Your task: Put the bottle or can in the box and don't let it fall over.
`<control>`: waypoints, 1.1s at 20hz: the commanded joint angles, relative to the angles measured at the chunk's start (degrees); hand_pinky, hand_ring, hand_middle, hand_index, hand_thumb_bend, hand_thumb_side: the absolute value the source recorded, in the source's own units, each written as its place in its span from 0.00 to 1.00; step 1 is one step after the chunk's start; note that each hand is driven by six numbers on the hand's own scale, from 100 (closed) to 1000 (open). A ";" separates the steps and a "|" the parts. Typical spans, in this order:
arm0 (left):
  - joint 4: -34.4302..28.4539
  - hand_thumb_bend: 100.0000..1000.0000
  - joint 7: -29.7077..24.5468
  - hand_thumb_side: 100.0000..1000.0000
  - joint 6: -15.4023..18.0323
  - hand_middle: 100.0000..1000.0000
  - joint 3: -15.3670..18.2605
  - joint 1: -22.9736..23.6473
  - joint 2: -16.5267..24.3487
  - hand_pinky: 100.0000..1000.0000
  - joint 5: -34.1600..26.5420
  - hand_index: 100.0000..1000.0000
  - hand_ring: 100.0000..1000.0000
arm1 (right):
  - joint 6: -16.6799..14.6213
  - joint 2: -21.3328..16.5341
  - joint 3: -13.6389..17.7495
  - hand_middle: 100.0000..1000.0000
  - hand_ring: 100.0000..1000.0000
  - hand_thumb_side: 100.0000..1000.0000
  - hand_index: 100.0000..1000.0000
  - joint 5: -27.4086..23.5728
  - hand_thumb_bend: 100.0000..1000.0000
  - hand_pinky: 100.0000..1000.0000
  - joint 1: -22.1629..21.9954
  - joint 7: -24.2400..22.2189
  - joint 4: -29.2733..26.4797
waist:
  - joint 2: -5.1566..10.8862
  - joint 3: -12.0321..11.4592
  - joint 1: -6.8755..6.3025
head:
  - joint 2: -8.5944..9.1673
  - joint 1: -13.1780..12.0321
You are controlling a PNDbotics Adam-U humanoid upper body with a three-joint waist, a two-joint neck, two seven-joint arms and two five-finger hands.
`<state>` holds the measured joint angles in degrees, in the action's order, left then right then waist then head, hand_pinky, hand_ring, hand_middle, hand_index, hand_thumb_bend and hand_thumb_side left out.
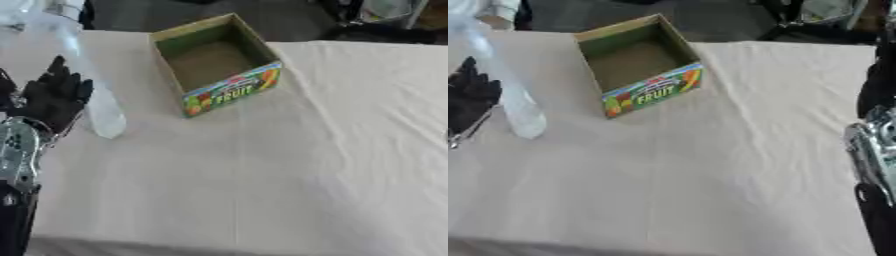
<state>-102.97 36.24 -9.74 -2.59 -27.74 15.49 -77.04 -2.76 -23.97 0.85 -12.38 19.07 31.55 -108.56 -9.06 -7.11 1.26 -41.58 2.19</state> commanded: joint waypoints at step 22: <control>-6.38 0.68 0.28 1.00 0.71 0.00 -1.73 -15.45 3.62 0.00 -3.18 1.00 0.00 | -0.21 -0.55 -0.37 0.92 0.94 0.71 0.87 -0.69 0.00 1.00 0.24 -0.40 -0.49 | 1.36 0.28 -0.48 | -0.49 -0.10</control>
<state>-108.20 36.59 -8.67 -4.20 -41.76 17.58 -79.68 -2.81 -23.91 0.30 -12.85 18.63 31.38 -108.54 -8.82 -6.88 0.86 -41.79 2.14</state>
